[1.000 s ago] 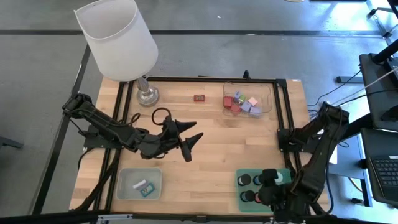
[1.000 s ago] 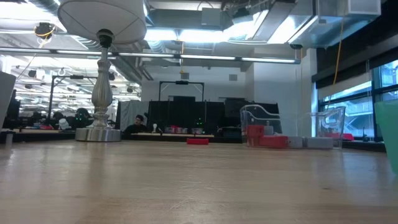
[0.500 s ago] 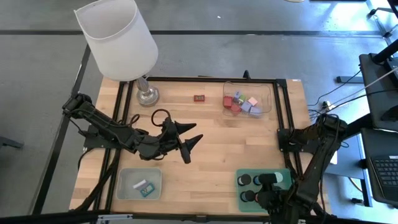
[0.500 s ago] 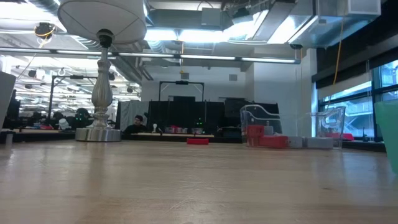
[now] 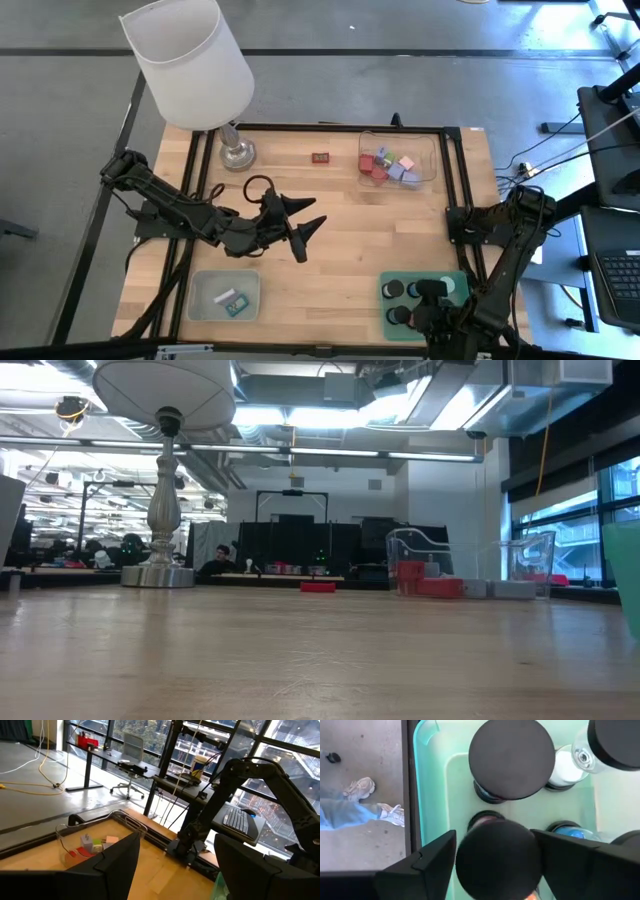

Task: Pick & Place Office items
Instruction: Put the red hourglass into the green bin, then put the red timer into the gray bin

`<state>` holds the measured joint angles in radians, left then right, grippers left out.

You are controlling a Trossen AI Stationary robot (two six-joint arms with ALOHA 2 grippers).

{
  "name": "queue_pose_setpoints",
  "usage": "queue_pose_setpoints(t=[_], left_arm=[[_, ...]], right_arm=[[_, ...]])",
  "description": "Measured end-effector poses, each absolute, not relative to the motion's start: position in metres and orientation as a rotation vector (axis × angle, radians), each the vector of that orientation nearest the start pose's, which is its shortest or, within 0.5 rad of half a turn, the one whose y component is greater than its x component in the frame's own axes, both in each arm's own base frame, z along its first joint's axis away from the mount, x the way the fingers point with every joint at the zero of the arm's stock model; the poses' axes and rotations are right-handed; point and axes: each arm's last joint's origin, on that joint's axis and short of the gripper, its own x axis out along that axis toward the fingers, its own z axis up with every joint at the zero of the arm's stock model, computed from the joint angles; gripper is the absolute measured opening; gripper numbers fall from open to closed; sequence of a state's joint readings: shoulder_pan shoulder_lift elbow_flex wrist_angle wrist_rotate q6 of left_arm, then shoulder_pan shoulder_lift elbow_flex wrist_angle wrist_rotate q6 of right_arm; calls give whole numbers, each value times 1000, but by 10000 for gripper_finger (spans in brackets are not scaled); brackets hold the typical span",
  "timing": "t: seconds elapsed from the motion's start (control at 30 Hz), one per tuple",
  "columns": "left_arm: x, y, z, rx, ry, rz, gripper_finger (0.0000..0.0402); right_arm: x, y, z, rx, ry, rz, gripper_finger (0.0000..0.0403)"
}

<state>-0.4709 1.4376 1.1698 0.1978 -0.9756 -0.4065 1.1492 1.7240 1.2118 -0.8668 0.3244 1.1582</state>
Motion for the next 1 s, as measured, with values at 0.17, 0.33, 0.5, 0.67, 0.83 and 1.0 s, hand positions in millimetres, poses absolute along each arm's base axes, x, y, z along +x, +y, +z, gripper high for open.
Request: queue_pose_setpoints(t=[0.17,0.33,0.5,0.67,0.83,1.0], left_arm=[[297,-124,352,-351,-50,507,253],[297,-124,352,-350,-50,508,253],[297,-124,352,-340,-48,510,253],[297,-124,352,-312,-40,510,253],[297,-123,349,-281,-11,515,253],[303,-117,340,-223,38,549,253]], right_arm=[[140,290,203,122,1252,0,288],[142,291,220,148,1369,1,305],[138,285,247,-3,1351,-56,306],[134,273,279,-114,1345,-132,307],[134,256,317,-120,1248,-110,307],[138,222,350,-68,1063,-132,307]])
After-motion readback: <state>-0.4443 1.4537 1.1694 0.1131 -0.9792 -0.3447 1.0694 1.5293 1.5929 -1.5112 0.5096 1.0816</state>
